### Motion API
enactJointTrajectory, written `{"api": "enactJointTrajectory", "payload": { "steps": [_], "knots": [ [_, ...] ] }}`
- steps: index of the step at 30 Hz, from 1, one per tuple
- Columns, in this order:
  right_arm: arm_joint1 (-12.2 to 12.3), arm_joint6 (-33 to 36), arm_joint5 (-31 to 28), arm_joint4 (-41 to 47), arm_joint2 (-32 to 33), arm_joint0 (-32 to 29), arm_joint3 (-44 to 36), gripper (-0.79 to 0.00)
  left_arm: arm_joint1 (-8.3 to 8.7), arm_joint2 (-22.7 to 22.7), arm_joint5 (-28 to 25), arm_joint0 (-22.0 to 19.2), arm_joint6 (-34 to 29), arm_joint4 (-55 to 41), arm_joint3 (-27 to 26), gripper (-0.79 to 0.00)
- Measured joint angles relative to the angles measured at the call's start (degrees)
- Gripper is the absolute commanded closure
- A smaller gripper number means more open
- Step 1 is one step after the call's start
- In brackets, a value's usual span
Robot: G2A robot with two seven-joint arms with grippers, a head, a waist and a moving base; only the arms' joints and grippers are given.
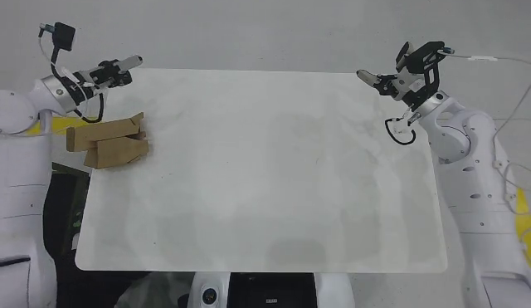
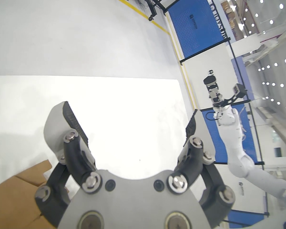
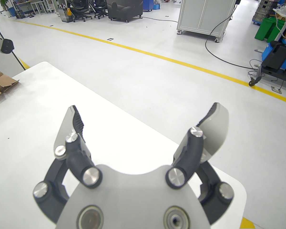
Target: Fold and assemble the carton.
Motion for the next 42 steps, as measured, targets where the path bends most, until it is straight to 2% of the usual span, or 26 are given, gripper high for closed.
{"api": "enactJointTrajectory", "payload": {
  "steps": [4, 7, 16, 23, 29, 37, 42],
  "knots": [
    [0.0, 0.0, 0.0, 0.0, 0.0, 0.0, 0.0, -0.785, 0.66, -1.64, 6.31, -3.19, -4.89, -3.91, 5.14, -0.785],
    [0.0, 0.0, 0.0, 0.0, 0.0, 0.0, 0.0, -0.785, 1.31, -2.91, 7.85, -5.77, -7.07, -4.86, 9.28, -0.785],
    [0.0, 0.0, 0.0, 0.0, 0.0, 0.0, 0.0, -0.785, 3.26, -4.28, 2.66, -10.65, -3.67, 2.11, 18.34, -0.785],
    [0.0, 0.0, 0.0, 0.0, 0.0, 0.0, 0.0, -0.785, 4.93, -3.32, -0.82, -13.81, -6.97, 8.74, 23.96, -0.785],
    [0.0, 0.0, 0.0, 0.0, 0.0, 0.0, 0.0, -0.785, 6.12, -1.6, -0.53, -17.06, -8.51, 15.04, 30.81, -0.785],
    [0.0, 0.0, 0.0, 0.0, 0.0, 0.0, 0.0, -0.785, 7.48, 1.54, -2.47, -20.28, -2.79, 25.75, 37.78, -0.785],
    [0.0, 0.0, 0.0, 0.0, 0.0, 0.0, 0.0, -0.785, 7.74, 3.54, -1.39, -21.95, -3.25, 29.52, 41.36, -0.785]
  ]
}}
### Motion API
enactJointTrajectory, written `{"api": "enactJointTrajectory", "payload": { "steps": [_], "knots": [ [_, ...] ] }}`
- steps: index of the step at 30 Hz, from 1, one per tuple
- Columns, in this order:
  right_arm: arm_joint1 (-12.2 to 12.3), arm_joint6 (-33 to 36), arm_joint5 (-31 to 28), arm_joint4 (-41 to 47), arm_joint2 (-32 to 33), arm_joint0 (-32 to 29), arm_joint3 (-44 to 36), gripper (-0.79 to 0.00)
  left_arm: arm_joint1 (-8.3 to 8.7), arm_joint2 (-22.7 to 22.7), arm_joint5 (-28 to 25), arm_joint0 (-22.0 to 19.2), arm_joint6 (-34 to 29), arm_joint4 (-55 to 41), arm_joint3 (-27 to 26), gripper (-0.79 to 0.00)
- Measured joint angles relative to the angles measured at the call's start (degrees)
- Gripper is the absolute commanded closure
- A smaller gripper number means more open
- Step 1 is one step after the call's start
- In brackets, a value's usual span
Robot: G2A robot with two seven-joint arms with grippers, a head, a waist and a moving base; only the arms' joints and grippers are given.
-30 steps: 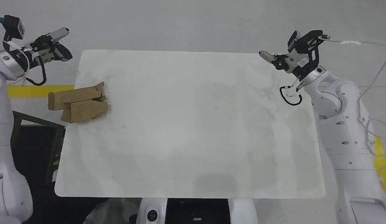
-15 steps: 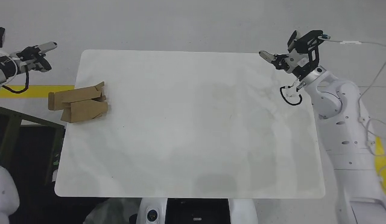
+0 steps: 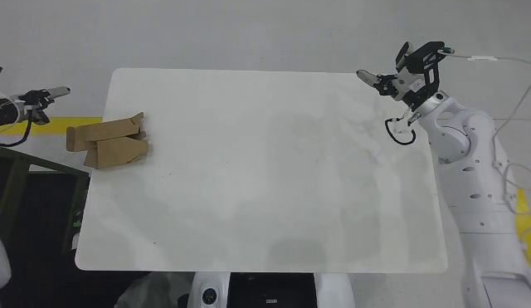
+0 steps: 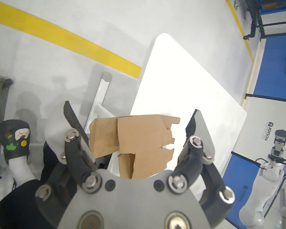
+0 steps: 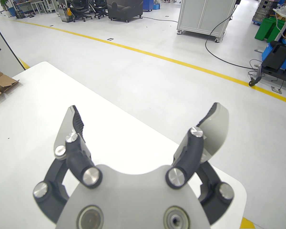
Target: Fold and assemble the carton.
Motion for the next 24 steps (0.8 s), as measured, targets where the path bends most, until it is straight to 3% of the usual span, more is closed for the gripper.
{"api": "enactJointTrajectory", "payload": {
  "steps": [22, 24],
  "knots": [
    [0.0, 0.0, 0.0, 0.0, 0.0, 0.0, 0.0, -0.785, -1.8, 6.81, 0.71, -1.64, -3.63, 4.04, 9.26, -0.785],
    [0.0, 0.0, 0.0, 0.0, 0.0, 0.0, 0.0, -0.785, -1.97, 6.99, 0.87, -1.56, -3.97, 3.64, 9.65, -0.671]
  ]
}}
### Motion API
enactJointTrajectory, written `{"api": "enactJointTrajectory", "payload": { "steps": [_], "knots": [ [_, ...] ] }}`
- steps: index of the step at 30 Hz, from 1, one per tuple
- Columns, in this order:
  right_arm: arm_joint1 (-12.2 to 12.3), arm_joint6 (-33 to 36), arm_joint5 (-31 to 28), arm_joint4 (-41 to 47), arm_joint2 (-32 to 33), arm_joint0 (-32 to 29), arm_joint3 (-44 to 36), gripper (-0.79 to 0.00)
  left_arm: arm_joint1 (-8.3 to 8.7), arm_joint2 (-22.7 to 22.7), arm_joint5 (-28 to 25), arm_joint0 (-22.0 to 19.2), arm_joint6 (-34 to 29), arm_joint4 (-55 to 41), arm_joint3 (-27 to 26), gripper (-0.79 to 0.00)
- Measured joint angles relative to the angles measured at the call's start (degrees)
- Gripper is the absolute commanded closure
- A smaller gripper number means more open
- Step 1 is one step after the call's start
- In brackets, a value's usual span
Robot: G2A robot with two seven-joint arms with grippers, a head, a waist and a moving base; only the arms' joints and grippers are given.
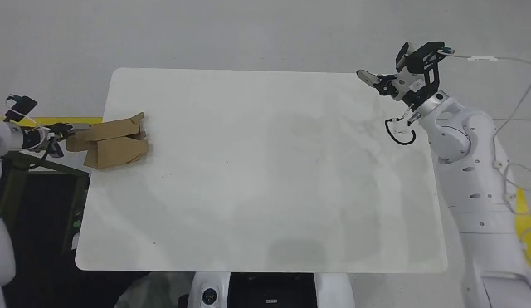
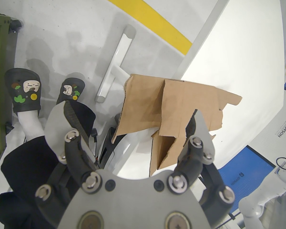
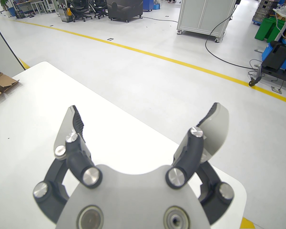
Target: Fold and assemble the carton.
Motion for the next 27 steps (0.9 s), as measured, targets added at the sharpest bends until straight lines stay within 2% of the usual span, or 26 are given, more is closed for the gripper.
{"api": "enactJointTrajectory", "payload": {
  "steps": [1, 2, 4, 6, 9, 18, 27],
  "knots": [
    [0.0, 0.0, 0.0, 0.0, 0.0, 0.0, 0.0, -0.785, -0.12, 0.14, 0.1, 0.1, -0.15, -0.2, 0.21, -0.56],
    [0.0, 0.0, 0.0, 0.0, 0.0, 0.0, 0.0, -0.785, -0.2, 0.22, 0.23, 0.16, -0.16, -0.36, 0.36, -0.372],
    [0.0, 0.0, 0.0, 0.0, 0.0, 0.0, 0.0, -0.785, -0.31, 0.34, 0.63, 0.24, 0.01, -0.75, 0.68, -0.292],
    [0.0, 0.0, 0.0, 0.0, 0.0, 0.0, 0.0, -0.785, -0.34, 0.34, 1.04, 0.24, 0.16, -1.21, 0.99, -0.148],
    [0.0, 0.0, 0.0, 0.0, 0.0, 0.0, 0.0, -0.785, -0.28, -0.01, 1.53, 0.11, 0.06, -2.5, 1.56, 0.0],
    [0.0, 0.0, 0.0, 0.0, 0.0, 0.0, 0.0, -0.785, 0.29, -0.65, 1.27, 0.03, 0.03, -4.97, 1.59, 0.0],
    [0.0, 0.0, 0.0, 0.0, 0.0, 0.0, 0.0, -0.785, 0.73, -2.26, -1.34, -1.86, -2.12, -10.15, -0.1, 0.0]
  ]
}}
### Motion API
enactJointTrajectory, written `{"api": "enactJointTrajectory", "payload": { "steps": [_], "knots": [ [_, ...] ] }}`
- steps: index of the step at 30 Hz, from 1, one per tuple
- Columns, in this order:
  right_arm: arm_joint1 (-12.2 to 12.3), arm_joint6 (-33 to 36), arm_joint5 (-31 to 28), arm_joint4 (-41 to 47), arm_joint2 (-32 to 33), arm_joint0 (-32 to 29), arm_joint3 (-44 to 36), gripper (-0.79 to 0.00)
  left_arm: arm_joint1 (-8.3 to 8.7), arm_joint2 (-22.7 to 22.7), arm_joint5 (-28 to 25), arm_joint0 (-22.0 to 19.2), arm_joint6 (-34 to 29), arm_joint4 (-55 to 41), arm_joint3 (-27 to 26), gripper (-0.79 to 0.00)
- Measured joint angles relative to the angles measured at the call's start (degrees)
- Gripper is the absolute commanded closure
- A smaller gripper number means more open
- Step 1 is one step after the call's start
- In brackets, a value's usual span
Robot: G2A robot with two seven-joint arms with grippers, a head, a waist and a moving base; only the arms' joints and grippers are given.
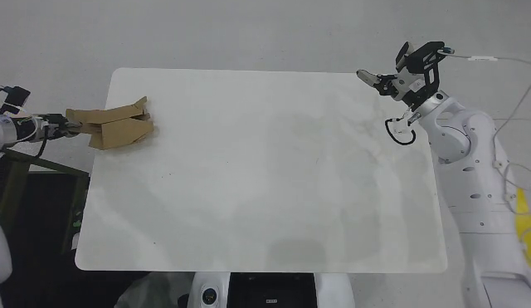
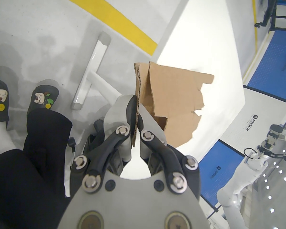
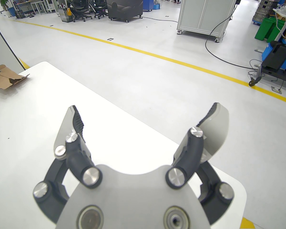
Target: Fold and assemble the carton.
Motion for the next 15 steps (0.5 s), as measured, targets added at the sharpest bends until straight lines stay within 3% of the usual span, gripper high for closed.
{"api": "enactJointTrajectory", "payload": {
  "steps": [15],
  "knots": [
    [0.0, 0.0, 0.0, 0.0, 0.0, 0.0, 0.0, -0.785, 0.25, -2.49, -6.16, -2.12, -7.1, -12.23, -5.98, 0.0]
  ]
}}
